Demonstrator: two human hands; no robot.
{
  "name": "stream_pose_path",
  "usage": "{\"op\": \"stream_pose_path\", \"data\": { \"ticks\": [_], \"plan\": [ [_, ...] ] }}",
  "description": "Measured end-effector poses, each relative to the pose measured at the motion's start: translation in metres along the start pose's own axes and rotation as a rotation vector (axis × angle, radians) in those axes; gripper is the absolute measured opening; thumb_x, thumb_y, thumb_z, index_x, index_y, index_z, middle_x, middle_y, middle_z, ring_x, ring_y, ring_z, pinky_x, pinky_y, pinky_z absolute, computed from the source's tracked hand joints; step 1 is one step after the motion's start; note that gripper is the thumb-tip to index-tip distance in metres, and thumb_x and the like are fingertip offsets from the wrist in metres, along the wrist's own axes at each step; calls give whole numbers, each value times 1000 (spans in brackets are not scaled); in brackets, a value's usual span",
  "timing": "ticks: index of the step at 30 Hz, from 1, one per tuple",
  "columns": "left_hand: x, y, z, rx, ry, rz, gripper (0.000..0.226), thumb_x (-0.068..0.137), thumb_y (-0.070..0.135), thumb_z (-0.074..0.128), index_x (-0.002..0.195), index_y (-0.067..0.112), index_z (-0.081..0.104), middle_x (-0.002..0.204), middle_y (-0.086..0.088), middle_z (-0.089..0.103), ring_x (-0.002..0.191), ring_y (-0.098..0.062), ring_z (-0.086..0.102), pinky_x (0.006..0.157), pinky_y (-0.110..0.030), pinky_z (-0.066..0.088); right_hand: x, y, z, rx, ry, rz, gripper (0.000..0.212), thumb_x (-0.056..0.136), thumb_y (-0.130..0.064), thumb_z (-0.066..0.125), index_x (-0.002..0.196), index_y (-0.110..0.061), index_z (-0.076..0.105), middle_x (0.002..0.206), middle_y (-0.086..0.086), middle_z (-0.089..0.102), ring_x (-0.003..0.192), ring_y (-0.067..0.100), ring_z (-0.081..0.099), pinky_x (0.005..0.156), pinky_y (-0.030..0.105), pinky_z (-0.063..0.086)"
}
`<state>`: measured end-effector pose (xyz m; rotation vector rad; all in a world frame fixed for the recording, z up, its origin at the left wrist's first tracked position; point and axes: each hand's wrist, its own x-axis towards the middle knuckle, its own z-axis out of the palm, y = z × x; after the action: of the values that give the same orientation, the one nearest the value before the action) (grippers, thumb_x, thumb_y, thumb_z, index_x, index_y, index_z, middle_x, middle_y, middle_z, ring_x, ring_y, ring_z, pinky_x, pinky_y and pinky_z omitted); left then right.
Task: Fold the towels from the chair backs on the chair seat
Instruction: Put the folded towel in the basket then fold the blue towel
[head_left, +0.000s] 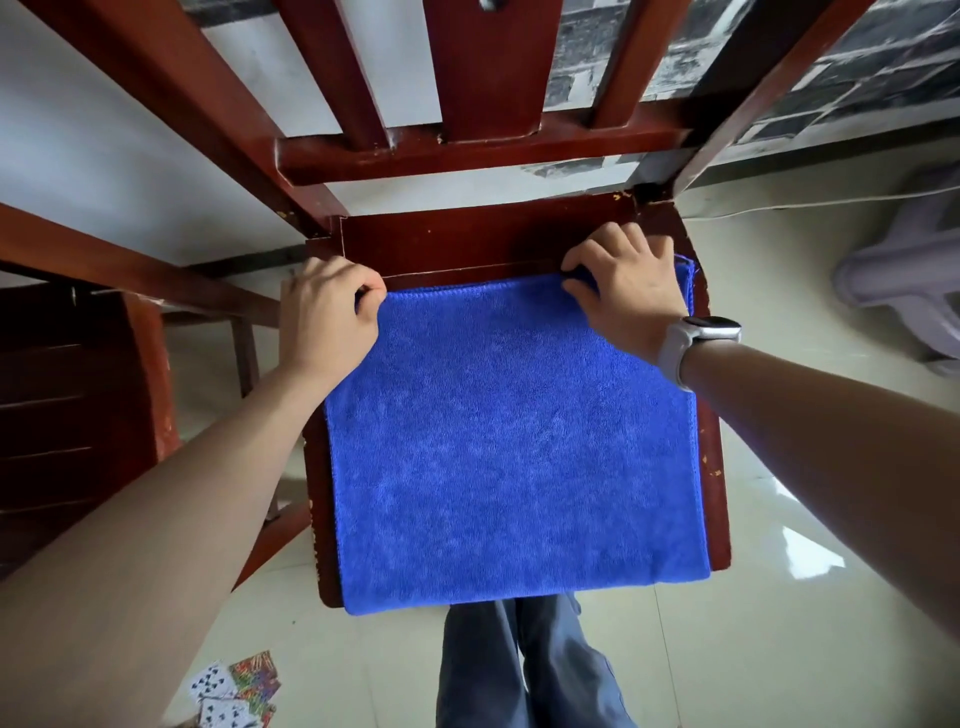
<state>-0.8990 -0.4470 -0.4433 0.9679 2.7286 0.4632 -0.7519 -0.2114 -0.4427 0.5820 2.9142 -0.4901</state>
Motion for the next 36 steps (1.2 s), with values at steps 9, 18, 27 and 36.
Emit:
{"op": "stream_pose_path", "data": {
  "ticks": [9,18,27,36],
  "plan": [
    [-3,8,2,85,9,-140,15,87,9,49,86,12,64,98,-8,65,101,-32,47,86,-39,29,5,-4,3,68,47,77,15,87,-13,44,94,-11,57,102,7,60,100,30,46,84,39,29],
    [-2,17,2,181,-5,-224,18,88,21,50,101,13,59,109,-10,57,110,-32,44,92,-44,29,2,-10,3,-102,216,48,15,81,-9,54,93,-13,62,96,10,60,91,32,53,83,41,29],
    [-45,43,37,260,-156,287,48,91,30,35,135,12,41,144,-7,41,134,-25,36,110,-47,23,-43,-26,40,-307,-49,-246,49,90,-30,36,139,-21,38,146,2,41,135,27,37,105,67,23],
    [-38,22,38,258,-223,136,57,93,45,19,145,23,19,155,-2,16,143,-27,11,114,-48,5,-33,5,34,-250,-41,-58,51,93,-40,26,144,-32,23,153,5,25,140,34,22,107,65,10]
  ]
}}
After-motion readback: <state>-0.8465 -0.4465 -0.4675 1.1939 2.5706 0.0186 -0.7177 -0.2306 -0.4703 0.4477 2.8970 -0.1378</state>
